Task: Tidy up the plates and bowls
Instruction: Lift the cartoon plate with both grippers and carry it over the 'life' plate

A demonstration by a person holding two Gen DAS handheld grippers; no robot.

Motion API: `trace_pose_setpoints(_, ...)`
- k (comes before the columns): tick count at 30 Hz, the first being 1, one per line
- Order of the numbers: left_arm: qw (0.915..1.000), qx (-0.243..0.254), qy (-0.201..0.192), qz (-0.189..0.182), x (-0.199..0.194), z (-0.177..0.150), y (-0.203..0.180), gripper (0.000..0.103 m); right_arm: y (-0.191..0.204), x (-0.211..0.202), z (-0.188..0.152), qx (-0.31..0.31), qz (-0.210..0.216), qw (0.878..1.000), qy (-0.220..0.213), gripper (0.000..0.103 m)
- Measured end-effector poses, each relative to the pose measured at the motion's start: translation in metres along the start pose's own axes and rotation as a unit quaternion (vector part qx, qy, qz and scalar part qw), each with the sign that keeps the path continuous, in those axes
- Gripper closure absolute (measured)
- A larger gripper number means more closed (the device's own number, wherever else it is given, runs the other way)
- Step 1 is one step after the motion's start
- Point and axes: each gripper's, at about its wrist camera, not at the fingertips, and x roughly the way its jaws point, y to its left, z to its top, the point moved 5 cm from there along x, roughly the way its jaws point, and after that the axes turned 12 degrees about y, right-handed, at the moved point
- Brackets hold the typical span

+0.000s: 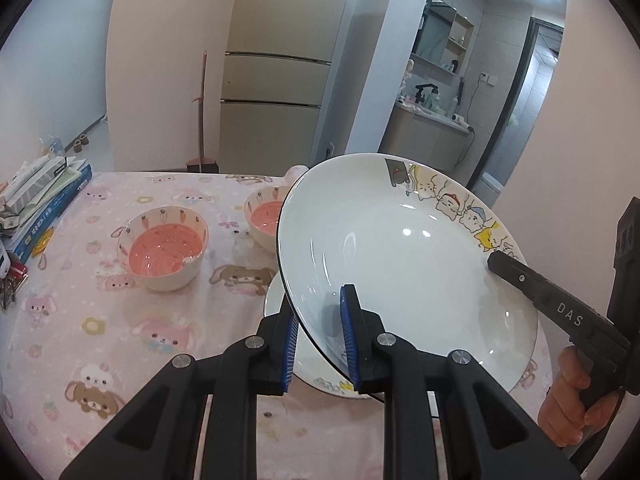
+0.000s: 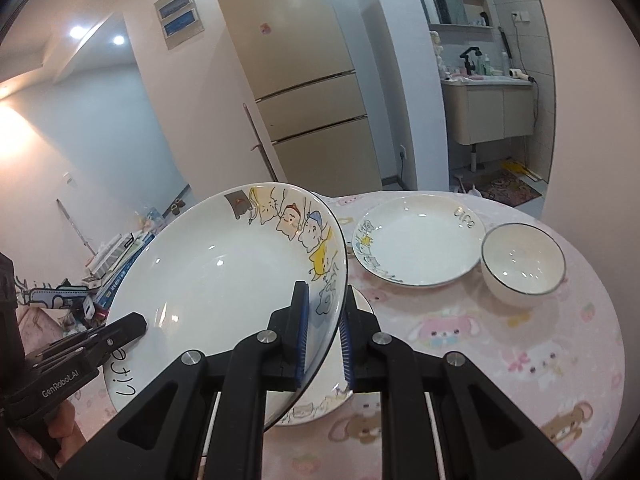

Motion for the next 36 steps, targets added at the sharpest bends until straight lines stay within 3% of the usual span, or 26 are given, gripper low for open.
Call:
trace_pose_setpoints(6, 0.9999, -0.006, 0.010, 0.003, 0.036, -0.003, 0.019, 0.081, -0.001, 0.038, -0.003, -0.005, 0.009, 1.000, 0.020, 0.089)
trace_pose_setpoints(18, 0.9985, -0.010, 0.052, 0.012, 0.092, -0.023, 0.042, 0.080, -0.003, 0.087, -0.021, -0.016, -0.022, 0.997, 0.079, 0.088)
trace_pose_setpoints(36, 0.9981, -0.003, 0.048, 0.039, 0.111, -0.025, 0.047, 0.080, 0.000, 0.101, -0.031, -0.037, -0.056, 0.993, 0.099, 0.086)
